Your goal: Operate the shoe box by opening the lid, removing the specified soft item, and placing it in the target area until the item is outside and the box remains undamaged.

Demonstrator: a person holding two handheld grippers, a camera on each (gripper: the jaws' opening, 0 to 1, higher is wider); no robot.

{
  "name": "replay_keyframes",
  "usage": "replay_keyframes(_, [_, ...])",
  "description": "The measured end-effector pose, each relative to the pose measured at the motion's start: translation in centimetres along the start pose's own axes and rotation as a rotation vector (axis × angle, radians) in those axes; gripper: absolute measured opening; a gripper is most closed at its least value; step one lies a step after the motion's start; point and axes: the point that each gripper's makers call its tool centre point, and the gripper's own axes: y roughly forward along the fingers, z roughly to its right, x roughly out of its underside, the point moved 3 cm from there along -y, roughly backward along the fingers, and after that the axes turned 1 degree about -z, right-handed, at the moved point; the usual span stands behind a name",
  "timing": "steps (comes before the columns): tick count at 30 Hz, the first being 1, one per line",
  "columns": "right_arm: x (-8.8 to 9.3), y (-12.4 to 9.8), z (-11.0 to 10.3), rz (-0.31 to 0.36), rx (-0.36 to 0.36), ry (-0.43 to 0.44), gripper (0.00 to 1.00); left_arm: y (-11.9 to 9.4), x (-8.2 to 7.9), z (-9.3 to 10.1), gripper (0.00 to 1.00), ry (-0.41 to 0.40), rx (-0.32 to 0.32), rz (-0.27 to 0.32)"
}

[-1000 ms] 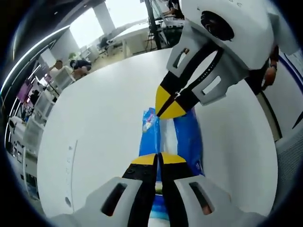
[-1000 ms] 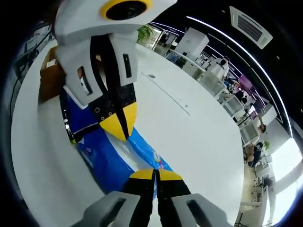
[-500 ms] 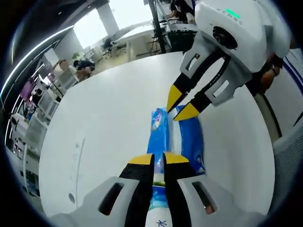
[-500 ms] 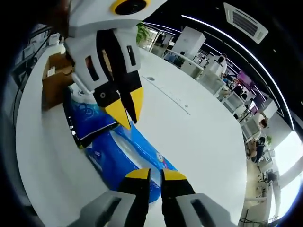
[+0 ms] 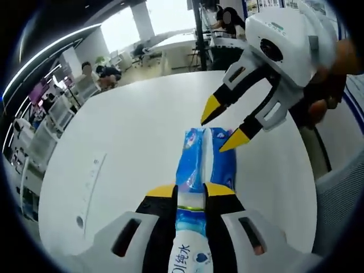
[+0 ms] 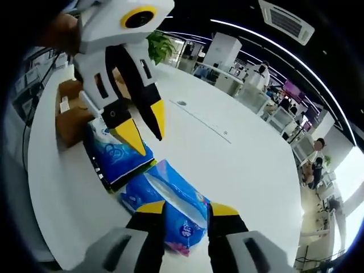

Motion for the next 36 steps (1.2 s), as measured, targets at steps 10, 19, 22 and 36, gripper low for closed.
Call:
replay_keyframes(10, [-1.3, -1.2, -1.1, 0.024, -0.023, 0.057, 0.38, -2.6, 0.7, 0.2, 0.30, -0.066, -0.020, 0.042])
replay_keyframes(19, [-1.8, -2.2, -2.2, 0.045, -0.049, 0.131, 0.45, -4.6, 1.7, 0.8, 0.39, -0.116, -0.032, 0.072])
replay_keyframes(22, [-1.9, -2.4, -2.5, 0.049, -0.052, 0.146, 0.48, -5.1, 2.2, 0.9, 0.41, -0.129, -0.036, 0.079])
replay_keyframes(36, [-3.2, -3.1, -4.3, 0.080, -0.078, 0.181, 0.57, -9.3, 4.8, 0.2, 0.49, -0.220, -0.097, 0.127])
